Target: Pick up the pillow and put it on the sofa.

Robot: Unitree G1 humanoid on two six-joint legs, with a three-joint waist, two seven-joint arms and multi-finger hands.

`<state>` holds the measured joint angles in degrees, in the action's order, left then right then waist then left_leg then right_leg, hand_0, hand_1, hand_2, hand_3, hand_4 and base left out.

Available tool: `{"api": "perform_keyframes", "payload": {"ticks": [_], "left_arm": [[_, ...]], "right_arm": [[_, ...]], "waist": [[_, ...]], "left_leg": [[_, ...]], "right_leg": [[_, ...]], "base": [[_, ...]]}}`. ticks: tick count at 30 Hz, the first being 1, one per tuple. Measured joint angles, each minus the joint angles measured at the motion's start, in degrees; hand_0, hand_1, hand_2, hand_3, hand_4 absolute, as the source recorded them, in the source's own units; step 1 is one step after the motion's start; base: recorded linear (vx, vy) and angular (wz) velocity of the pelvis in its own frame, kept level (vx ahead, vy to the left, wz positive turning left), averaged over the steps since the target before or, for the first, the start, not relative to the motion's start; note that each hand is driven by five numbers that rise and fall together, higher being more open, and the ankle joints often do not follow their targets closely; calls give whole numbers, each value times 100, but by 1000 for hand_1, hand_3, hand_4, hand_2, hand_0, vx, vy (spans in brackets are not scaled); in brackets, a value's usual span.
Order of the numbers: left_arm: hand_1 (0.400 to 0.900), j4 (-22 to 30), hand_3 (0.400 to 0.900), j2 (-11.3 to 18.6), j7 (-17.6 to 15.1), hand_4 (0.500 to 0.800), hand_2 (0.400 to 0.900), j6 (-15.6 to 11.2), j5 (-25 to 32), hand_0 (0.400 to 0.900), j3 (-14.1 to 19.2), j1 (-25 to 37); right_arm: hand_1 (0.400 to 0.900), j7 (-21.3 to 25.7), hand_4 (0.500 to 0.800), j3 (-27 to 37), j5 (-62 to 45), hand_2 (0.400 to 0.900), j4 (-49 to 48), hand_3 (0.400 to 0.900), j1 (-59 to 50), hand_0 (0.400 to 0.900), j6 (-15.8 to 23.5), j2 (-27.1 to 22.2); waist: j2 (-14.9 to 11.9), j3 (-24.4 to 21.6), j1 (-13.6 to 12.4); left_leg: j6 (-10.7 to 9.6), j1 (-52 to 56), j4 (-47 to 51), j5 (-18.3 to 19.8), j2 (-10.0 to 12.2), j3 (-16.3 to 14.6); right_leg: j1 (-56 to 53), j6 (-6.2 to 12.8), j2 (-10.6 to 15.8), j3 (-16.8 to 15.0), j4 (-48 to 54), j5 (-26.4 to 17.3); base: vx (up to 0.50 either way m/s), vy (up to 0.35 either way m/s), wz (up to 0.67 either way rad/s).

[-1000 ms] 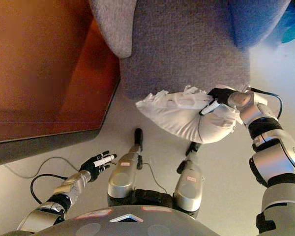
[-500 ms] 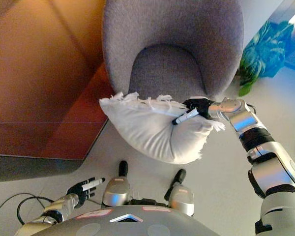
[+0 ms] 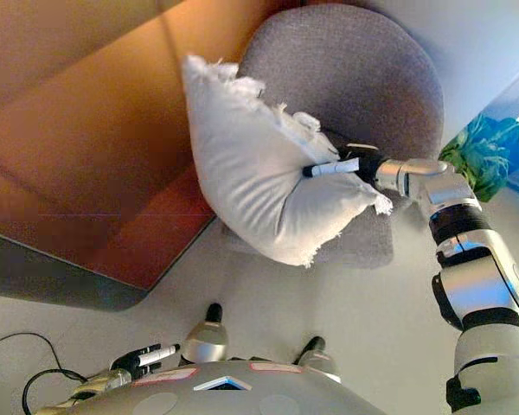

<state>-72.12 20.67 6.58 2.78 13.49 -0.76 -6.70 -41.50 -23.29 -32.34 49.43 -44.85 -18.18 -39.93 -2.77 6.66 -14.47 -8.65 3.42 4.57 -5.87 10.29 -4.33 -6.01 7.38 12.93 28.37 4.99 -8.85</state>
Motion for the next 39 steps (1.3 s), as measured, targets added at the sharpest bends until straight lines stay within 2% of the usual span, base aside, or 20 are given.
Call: {"api": "perform_keyframes", "payload": {"ticks": [4,10,14,15,17,18,21,24,28,33,39], "left_arm": [[900,-120,900,0,-27,800,900,-68,-37,900,0,-91],[900,-199,900,7,-20,800,900,-247,-136,900,-116,-105],[900,-110,900,-9,45,800,900,-403,42,900,-308,72],[900,17,900,-21,89,800,900,-432,235,900,-383,153],[900,126,900,-61,117,800,900,-500,472,900,-387,282],[900,175,900,-64,144,800,900,-512,603,900,-395,307],[900,324,900,-82,208,800,900,-510,968,900,-413,360],[900,409,900,-84,281,800,900,-518,1012,900,-411,405],[900,565,900,-82,357,800,900,-422,1169,900,-411,494],[900,585,900,-80,440,800,900,-334,1240,900,-411,646],[900,784,900,-77,538,800,900,-278,1442,900,-412,701]], "right_arm": [[400,321,500,177,-277,400,814,400,-200,400,-4,15],[400,950,500,359,-643,400,1458,400,-403,400,-1,-20],[400,1127,500,359,-802,400,1661,400,-731,400,107,-266],[400,1157,500,359,-802,400,1794,400,-941,400,239,-431],[400,1270,500,360,-788,400,2003,400,-1225,400,329,-656],[900,1379,800,359,-772,900,2081,900,-1322,900,343,-743],[900,2020,800,403,-571,900,2291,900,-1663,900,430,-878],[900,2402,800,568,-498,900,2481,900,-1835,900,434,-1033],[900,2659,800,573,-344,900,2481,900,-2236,900,531,-1208],[900,2852,800,573,-288,900,2481,900,-2602,900,535,-1276],[900,2841,800,573,-281,900,2481,900,-2767,900,531,-1367]], "waist": [[55,-46,-56],[252,-60,-27],[597,145,-14],[843,297,-27],[1152,546,-22],[1275,628,-18],[1570,946,3],[1666,1095,18],[1739,1301,51],[1741,1338,159],[1735,1343,198]], "left_leg": [[9,-62,-4,-7,-39,90],[11,-630,-171,-64,-62,211],[31,-1181,-350,-116,-77,303],[51,-1403,-396,-182,-89,329],[72,-1536,-378,-253,-114,342],[86,-1595,-376,-277,-131,340],[134,-1704,-346,-322,-207,249],[161,-1834,-315,-344,-251,175],[165,-1830,-258,-344,-252,42],[166,-1804,-191,-343,-251,-25],[169,-1637,-142,-336,-248,-153]], "right_leg": [[-9,17,34,92,0,13],[359,30,65,229,-12,-12],[805,-20,78,233,-63,-92],[1044,-24,107,210,-162,-111],[1196,-56,130,197,-184,-160],[1266,-56,153,191,-206,-167],[1523,-62,251,41,-304,-193],[1722,-20,309,-25,-320,-224],[1848,-17,321,-135,-347,-225],[1912,-16,322,-196,-358,-226],[1881,-16,321,-316,-375,-224]], "base": [[55,-20,15],[-153,-58,8],[-306,22,2],[-217,29,-2],[-175,65,-7],[-162,75,-11],[-130,36,-8],[-134,19,-11],[-102,38,-21],[-51,7,-15],[-8,-3,-6]]}}
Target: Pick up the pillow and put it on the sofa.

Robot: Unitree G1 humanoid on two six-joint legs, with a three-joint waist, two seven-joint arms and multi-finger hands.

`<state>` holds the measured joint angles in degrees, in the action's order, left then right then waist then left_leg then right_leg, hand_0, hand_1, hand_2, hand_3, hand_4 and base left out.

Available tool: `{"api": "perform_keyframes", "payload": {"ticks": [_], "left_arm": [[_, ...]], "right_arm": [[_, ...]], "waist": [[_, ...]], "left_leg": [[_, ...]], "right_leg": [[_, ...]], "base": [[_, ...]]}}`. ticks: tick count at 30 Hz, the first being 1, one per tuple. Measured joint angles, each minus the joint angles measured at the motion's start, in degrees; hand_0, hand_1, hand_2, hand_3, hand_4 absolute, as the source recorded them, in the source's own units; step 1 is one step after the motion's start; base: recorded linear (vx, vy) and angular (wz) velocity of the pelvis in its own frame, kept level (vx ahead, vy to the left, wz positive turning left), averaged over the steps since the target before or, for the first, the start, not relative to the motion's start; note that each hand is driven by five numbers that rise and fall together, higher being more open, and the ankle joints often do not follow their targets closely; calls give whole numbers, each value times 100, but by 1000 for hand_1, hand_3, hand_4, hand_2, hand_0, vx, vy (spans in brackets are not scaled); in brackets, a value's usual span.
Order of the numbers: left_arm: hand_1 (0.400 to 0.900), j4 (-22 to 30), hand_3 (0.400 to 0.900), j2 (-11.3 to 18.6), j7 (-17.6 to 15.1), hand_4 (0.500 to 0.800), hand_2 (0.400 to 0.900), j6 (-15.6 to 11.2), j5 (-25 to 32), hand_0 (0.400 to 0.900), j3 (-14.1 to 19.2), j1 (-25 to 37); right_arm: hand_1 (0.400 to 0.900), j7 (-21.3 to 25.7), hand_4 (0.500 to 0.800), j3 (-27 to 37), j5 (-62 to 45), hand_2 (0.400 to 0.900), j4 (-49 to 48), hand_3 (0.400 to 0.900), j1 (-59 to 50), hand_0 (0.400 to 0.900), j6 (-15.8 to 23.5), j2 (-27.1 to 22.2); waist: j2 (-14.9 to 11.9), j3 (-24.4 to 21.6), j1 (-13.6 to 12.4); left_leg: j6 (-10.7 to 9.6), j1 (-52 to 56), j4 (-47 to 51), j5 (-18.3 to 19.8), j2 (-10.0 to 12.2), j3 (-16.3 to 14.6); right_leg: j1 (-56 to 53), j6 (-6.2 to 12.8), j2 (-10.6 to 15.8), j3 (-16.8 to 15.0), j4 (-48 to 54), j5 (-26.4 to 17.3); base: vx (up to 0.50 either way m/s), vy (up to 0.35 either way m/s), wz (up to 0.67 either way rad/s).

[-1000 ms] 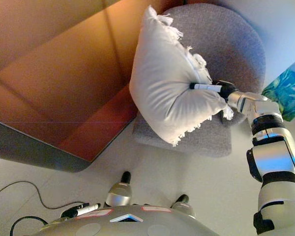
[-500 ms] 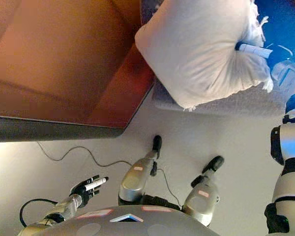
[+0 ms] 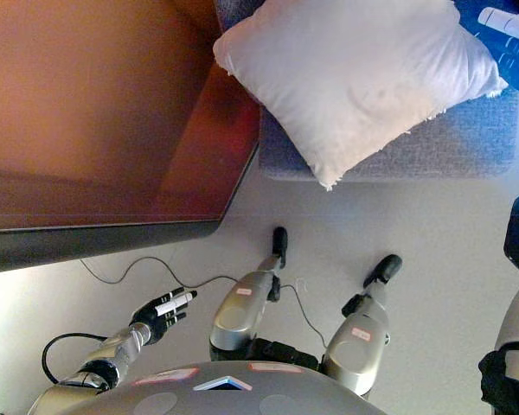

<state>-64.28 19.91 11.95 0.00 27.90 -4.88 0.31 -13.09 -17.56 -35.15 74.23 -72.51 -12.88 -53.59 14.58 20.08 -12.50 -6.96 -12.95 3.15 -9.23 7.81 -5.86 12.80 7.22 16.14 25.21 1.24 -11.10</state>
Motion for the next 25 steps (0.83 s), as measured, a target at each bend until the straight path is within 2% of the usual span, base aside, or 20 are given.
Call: {"api": "perform_keyframes", "payload": {"ticks": [3,11,14,17,20,21,23,25], "left_arm": [[900,-2,900,15,9,800,900,10,1,900,0,21],[900,-7,900,56,5,800,900,6,-3,900,-1,77],[900,-22,900,122,-20,800,900,53,-9,900,-1,85],[900,-140,900,234,-27,800,900,59,-87,900,-1,78],[900,-236,900,310,-87,800,900,54,-189,900,12,98],[900,-268,900,326,-145,800,900,57,-321,900,12,69],[900,-329,900,326,-193,800,900,60,-476,900,14,78],[900,-422,900,335,-238,800,900,67,-578,900,116,7]], "right_arm": [[900,8,800,0,45,900,0,900,-65,900,-10,-32],[900,36,800,-4,327,900,13,900,-85,900,-165,-411],[900,2,800,-4,327,900,27,900,-79,900,-324,-497],[900,-135,800,48,323,900,51,900,145,900,-424,-507],[900,-364,800,499,325,900,-70,900,827,900,-446,-520],[900,-568,800,762,326,900,-97,900,1436,900,-493,-519],[900,-732,800,1166,329,900,-232,900,2254,900,-549,-508],[900,-783,800,1692,323,900,-406,900,3362,900,-444,-230]], "waist": [[-34,25,123],[-206,108,151],[-378,67,182],[-694,-173,303],[-934,-361,311],[-1087,-597,287],[-1219,-707,322],[-1358,-932,386]], "left_leg": [[0,74,1,1,2,-4],[-37,512,58,30,62,-21],[-56,696,92,44,94,-63],[-89,854,98,104,136,-104],[-120,1045,114,162,173,-172],[-135,1119,132,206,195,-221],[-134,1301,139,262,196,-288],[-150,1455,140,333,210,-378]], "right_leg": [[-87,1,-3,2,9,1],[-553,1,-88,8,123,2],[-728,-1,-135,-10,187,0],[-897,0,-189,-23,286,0],[-1076,0,-247,-67,366,1],[-1114,5,-265,-103,368,35],[-1249,12,-267,-153,371,52],[-1339,22,-283,-241,372,92]], "base": [[12,-38,-1],[68,-94,-4],[95,-80,-10],[92,-86,-13],[96,-64,-15],[139,-35,-19],[127,-26,-19],[32,-12,-9]]}}
